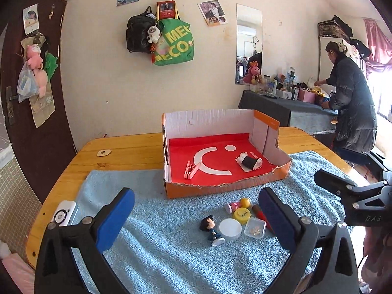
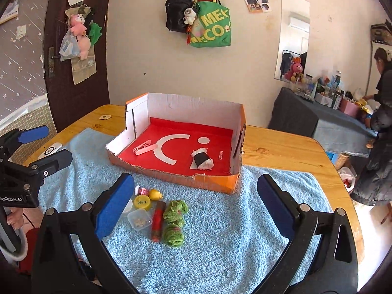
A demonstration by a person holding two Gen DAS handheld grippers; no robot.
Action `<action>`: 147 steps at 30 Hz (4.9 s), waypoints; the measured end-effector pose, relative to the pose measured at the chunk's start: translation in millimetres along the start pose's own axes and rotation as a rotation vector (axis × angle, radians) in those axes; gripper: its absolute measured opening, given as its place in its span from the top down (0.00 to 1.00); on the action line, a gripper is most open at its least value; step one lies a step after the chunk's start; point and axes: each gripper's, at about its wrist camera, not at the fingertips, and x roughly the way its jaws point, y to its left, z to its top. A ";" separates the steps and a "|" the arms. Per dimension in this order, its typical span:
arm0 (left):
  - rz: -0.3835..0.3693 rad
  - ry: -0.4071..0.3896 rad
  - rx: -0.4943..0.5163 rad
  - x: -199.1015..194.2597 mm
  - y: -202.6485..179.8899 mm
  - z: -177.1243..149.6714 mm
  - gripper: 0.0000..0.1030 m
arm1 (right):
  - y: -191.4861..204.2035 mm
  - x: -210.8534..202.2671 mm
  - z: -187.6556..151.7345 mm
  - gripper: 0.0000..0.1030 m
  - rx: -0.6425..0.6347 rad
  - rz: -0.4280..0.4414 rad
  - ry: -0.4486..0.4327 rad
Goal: Organize objects
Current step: 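Withdraw both tools from the box back over the remaining toys, then grasp the cartoon figurine with the left tool while the right tool grasps a green knitted ball, then carry the figurine and green ball into the box above the red mat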
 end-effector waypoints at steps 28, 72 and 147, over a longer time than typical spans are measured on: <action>0.104 0.199 -0.147 61.5 4.6 -77.9 0.00 | -8.1 34.8 -78.6 0.00 0.121 -0.105 0.083; 0.149 0.275 -0.033 97.0 17.5 -67.2 0.01 | -18.1 78.4 -80.7 0.00 0.139 -0.028 0.233; -0.125 0.127 0.018 70.5 -3.2 9.9 0.79 | -8.5 55.2 -4.5 0.70 0.037 0.121 0.045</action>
